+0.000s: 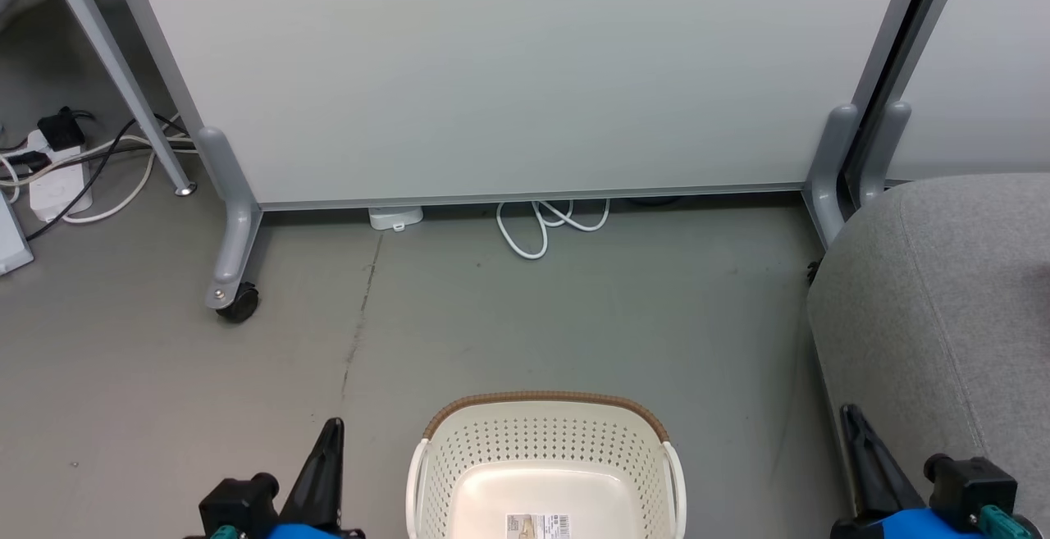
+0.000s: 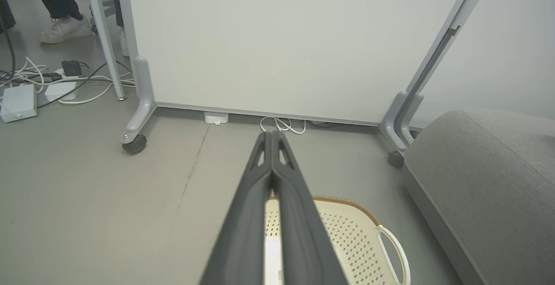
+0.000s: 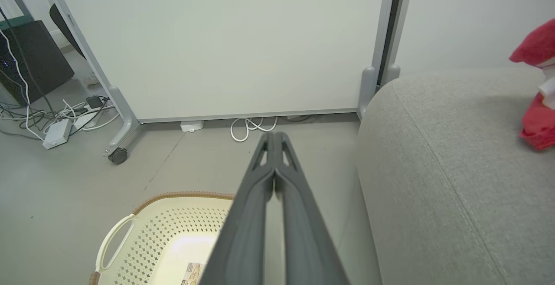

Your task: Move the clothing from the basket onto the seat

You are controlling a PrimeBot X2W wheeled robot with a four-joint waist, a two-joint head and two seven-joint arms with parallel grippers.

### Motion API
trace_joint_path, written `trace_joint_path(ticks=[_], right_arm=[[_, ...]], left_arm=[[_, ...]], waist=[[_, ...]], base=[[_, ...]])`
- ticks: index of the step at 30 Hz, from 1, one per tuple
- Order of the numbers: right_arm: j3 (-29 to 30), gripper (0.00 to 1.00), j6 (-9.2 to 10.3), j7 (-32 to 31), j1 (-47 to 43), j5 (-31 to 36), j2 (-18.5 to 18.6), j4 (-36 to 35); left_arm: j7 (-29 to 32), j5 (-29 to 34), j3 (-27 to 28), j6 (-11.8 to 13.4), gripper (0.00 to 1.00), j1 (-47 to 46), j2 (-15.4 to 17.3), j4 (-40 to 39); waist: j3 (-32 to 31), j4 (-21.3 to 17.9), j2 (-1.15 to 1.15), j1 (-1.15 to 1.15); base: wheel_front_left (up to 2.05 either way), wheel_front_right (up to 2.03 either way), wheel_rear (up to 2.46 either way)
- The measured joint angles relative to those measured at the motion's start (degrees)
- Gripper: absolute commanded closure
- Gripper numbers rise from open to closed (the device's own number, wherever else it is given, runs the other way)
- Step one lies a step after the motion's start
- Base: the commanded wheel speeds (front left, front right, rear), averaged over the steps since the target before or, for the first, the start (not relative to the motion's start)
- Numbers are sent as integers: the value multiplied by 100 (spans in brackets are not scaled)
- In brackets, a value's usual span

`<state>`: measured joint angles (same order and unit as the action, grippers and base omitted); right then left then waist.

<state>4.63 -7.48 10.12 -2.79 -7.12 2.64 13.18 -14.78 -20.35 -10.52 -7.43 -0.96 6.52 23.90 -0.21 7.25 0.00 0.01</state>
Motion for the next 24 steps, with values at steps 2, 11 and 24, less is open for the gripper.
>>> trace_joint_path(ticks=[2, 11, 24], right_arm=[[-2, 100, 0, 0, -11, -1, -16, 108], [13, 100, 0, -160, -31, -697, -38, 271], [38, 100, 0, -413, 57, -2071, -38, 246]], left_arm=[[11, -7, 0, 0, 100, 82, -13, 98], [190, -623, 89, 0, 100, 198, -59, 170], [511, -1792, 345, 0, 100, 140, -102, -25]], waist=[[0, -1, 0, 0], [3, -40, 0, 0], [7, -116, 0, 0]], base=[[0, 0, 0], [0, 0, 0], [0, 0, 0]])
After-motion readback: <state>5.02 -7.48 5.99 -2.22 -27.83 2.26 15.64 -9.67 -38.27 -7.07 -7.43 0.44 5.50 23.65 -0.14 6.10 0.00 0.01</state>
